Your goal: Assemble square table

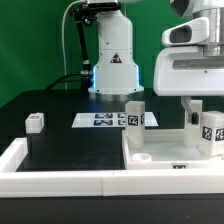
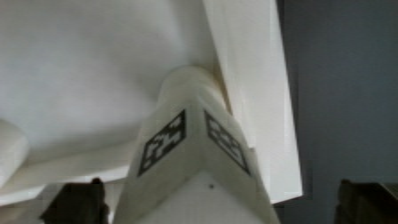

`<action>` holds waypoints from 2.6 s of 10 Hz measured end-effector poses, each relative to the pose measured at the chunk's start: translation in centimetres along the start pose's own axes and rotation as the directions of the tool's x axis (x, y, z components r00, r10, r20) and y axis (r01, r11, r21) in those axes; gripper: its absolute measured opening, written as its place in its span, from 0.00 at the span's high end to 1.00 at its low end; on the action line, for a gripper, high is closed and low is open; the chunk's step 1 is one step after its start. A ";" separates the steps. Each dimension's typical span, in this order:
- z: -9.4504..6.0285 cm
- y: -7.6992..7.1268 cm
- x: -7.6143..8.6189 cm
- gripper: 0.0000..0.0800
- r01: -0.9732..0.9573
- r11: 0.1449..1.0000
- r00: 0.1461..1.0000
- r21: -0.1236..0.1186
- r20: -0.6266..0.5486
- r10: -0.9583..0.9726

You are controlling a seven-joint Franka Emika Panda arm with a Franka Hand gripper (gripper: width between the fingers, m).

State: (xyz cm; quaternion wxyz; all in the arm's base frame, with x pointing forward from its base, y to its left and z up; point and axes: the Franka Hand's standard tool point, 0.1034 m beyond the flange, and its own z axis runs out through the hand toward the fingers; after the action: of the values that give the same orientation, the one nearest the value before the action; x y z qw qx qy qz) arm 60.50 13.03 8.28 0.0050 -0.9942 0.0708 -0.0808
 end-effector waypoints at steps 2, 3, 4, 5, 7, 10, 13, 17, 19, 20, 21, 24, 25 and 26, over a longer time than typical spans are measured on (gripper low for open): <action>0.0 0.0 0.1 0.19 0.171 0.985 0.985 -0.005 -0.006 -0.171; -0.1 0.1 0.1 0.19 0.211 0.977 0.977 -0.007 -0.006 -0.211; -0.1 0.1 0.2 0.19 0.276 0.961 0.961 -0.016 -0.005 -0.276; -0.1 0.3 0.2 0.19 0.343 0.939 0.939 -0.025 -0.003 -0.343; -0.1 0.5 0.3 0.20 0.347 0.937 0.938 -0.029 -0.002 -0.347; 0.0 0.6 0.3 0.64 0.347 0.938 0.938 -0.029 -0.003 -0.347; -0.1 0.6 0.4 0.64 0.322 0.946 0.947 -0.030 -0.004 -0.322; 0.0 0.9 0.4 0.64 -0.041 0.999 0.999 -0.018 -0.012 0.041; 0.1 1.3 0.5 0.64 -0.239 0.971 0.971 0.001 -0.007 0.239; 0.2 1.3 0.4 0.64 -0.322 0.947 0.947 0.000 -0.007 0.322; 0.2 1.4 0.4 0.64 -0.408 0.913 0.913 -0.005 -0.011 0.408; 0.3 1.7 0.4 0.64 -0.613 0.790 0.790 -0.011 -0.010 0.613; 0.3 1.8 0.4 0.64 -0.663 0.749 0.749 -0.013 -0.010 0.663; 0.3 1.8 0.4 0.64 -0.698 0.716 0.716 -0.018 -0.006 0.698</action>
Offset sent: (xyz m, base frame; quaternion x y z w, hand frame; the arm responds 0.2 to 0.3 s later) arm -0.0005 0.0030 0.0033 -0.0025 -0.0064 -0.1876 0.9822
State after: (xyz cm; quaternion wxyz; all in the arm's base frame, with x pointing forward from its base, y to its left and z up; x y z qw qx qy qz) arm 60.69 11.21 8.05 0.0255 -0.8944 0.4407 -0.0717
